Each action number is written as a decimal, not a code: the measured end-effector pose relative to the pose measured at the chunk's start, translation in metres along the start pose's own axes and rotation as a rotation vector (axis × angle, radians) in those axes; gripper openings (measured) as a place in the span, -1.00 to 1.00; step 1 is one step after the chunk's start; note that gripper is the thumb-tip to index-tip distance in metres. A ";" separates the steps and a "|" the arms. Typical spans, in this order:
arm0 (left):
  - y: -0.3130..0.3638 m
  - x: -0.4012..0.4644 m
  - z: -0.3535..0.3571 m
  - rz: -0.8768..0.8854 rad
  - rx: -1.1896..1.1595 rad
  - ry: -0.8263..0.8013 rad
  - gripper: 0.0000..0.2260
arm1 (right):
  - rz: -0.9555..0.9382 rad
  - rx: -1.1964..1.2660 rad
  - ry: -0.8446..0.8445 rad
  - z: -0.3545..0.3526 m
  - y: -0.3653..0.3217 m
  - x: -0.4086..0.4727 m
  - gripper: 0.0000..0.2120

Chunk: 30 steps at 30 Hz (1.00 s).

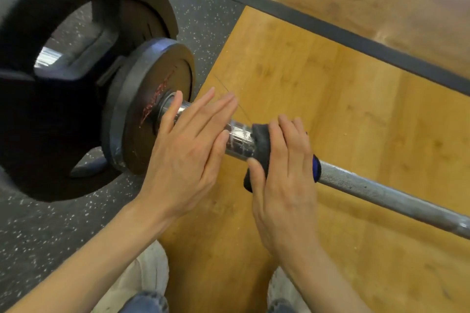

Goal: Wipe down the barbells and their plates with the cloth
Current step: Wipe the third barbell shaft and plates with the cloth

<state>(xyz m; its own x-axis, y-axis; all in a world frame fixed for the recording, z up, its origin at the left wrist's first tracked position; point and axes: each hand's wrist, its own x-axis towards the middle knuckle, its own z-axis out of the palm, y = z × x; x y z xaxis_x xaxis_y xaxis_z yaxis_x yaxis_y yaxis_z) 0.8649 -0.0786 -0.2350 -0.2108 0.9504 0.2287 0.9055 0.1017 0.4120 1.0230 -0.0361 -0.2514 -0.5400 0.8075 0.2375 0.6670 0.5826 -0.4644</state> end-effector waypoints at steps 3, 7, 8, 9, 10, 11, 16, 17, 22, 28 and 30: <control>-0.002 0.010 0.007 0.005 -0.018 -0.004 -0.59 | 0.265 0.151 -0.087 -0.007 0.008 0.052 -0.64; -0.006 0.016 0.017 0.038 -0.018 -0.010 -0.59 | 0.199 0.128 -0.067 -0.009 0.003 0.028 -0.59; -0.008 0.016 0.017 0.044 -0.021 -0.012 -0.59 | 0.120 0.034 -0.048 -0.006 -0.001 0.009 -0.56; -0.008 0.015 0.018 0.051 -0.026 -0.014 -0.59 | 0.047 -0.044 -0.043 -0.004 -0.005 -0.008 -0.54; -0.009 0.014 0.018 0.058 -0.029 -0.016 -0.59 | 0.004 -0.088 -0.048 -0.002 -0.004 -0.016 -0.54; -0.009 0.014 0.018 0.065 -0.032 -0.018 -0.59 | 0.006 -0.074 -0.054 -0.001 -0.001 -0.012 -0.55; -0.007 0.015 0.019 0.052 -0.048 -0.015 -0.61 | 0.372 0.218 -0.093 -0.012 0.002 0.048 -0.54; -0.008 0.014 0.019 0.052 -0.053 -0.015 -0.62 | 0.358 0.208 -0.088 -0.013 -0.002 0.040 -0.56; -0.006 0.012 0.019 0.044 -0.066 -0.007 -0.63 | 0.047 -0.082 0.001 -0.005 -0.009 -0.030 -0.56; -0.009 0.012 0.017 0.079 -0.044 -0.006 -0.64 | 0.307 0.046 0.096 0.003 -0.010 0.030 -0.55; -0.010 0.013 0.017 0.080 -0.038 -0.028 -0.64 | 0.292 0.074 0.114 0.006 -0.011 0.024 -0.57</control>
<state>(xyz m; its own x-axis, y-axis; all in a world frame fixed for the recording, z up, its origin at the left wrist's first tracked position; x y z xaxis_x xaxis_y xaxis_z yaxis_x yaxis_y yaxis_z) 0.8596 -0.0622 -0.2511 -0.1278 0.9629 0.2377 0.9041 0.0145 0.4271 0.9998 -0.0234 -0.2459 -0.2679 0.9470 0.1774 0.7439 0.3203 -0.5866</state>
